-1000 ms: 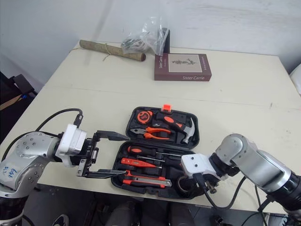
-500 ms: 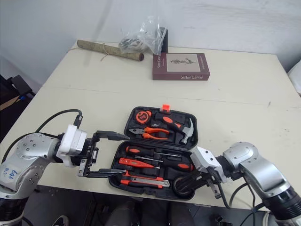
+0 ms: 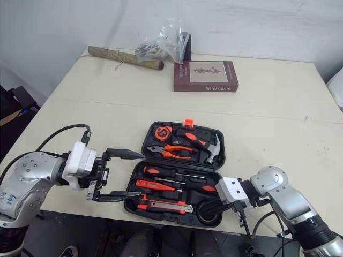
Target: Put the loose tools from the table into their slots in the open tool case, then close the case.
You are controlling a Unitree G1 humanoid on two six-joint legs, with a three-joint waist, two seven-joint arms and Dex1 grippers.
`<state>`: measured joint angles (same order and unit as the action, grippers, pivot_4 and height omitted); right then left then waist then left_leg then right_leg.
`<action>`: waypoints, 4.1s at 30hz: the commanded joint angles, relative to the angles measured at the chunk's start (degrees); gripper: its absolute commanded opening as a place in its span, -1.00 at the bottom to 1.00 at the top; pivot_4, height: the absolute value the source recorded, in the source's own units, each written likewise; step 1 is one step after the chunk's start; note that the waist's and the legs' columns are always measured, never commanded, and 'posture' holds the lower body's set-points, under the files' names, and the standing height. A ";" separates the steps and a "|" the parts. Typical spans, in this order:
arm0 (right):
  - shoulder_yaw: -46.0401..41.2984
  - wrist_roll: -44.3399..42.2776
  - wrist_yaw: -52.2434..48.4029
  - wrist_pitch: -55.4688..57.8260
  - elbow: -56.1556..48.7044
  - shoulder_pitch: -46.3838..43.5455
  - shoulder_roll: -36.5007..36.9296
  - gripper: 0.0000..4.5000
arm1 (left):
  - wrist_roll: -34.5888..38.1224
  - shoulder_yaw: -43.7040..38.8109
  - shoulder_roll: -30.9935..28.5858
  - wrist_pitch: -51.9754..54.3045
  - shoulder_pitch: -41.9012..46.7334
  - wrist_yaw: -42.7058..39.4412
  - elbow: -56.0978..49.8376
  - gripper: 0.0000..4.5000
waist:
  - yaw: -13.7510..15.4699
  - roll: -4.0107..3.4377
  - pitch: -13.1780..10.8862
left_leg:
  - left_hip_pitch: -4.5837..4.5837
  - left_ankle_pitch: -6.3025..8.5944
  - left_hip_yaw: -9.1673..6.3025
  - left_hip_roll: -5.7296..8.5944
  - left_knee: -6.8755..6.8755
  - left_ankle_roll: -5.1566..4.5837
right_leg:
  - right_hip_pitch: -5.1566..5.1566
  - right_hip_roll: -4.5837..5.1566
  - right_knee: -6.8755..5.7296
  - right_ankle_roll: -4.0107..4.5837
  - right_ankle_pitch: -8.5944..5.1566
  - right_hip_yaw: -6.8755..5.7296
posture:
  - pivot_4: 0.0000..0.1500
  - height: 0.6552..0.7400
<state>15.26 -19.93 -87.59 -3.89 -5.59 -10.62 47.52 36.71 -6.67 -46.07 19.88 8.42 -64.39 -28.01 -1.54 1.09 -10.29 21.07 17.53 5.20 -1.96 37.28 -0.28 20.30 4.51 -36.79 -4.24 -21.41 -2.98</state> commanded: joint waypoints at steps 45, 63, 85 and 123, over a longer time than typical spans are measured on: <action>-12.35 5.35 24.00 16.90 11.61 -7.47 -6.60 -1.00 | -24.14 11.97 15.89 -5.32 17.27 11.78 37.64 -0.98 | -0.09 -0.15 -0.11 | 0.17 -0.08 0.10 0.02 0.14 0.05 | 0.28 0.01 -0.33 -0.03 0.02 -0.01 | 1.00 1.00; -21.35 -1.15 24.71 29.00 10.36 -11.06 -2.21 -0.54 | -20.61 0.87 9.76 -4.94 16.06 13.61 37.74 -0.59 | -0.24 -0.14 -0.15 | 0.29 -0.09 0.11 0.00 0.19 0.07 | 0.46 0.02 -0.68 -0.03 0.02 0.00 | 1.00 1.00; -24.93 -14.50 62.14 96.39 15.72 -37.39 -8.60 1.00 | -13.03 6.46 13.00 46.57 39.78 30.32 39.88 0.98 | -0.09 -0.13 -0.15 | 2.22 -0.24 0.14 0.12 0.76 0.07 | 2.45 -0.01 -1.49 -0.05 0.03 0.16 | 1.00 1.00; -24.95 1.96 47.83 25.29 -6.19 -9.02 -18.75 -1.00 | -22.46 -0.42 20.37 -18.10 27.58 24.39 44.30 -0.98 | 0.02 0.06 -0.03 | 2.17 -0.44 0.28 0.21 0.80 0.09 | 2.50 0.03 -1.72 -0.15 0.09 0.26 | 1.00 1.00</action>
<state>-10.97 -20.88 -36.21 30.50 -8.34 -20.66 26.75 15.56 -4.37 -24.24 10.51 35.27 -40.55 17.63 -1.52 1.15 -10.32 23.22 17.09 5.48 -1.76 38.08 -0.20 22.78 4.54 -38.53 -4.39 -21.32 -2.72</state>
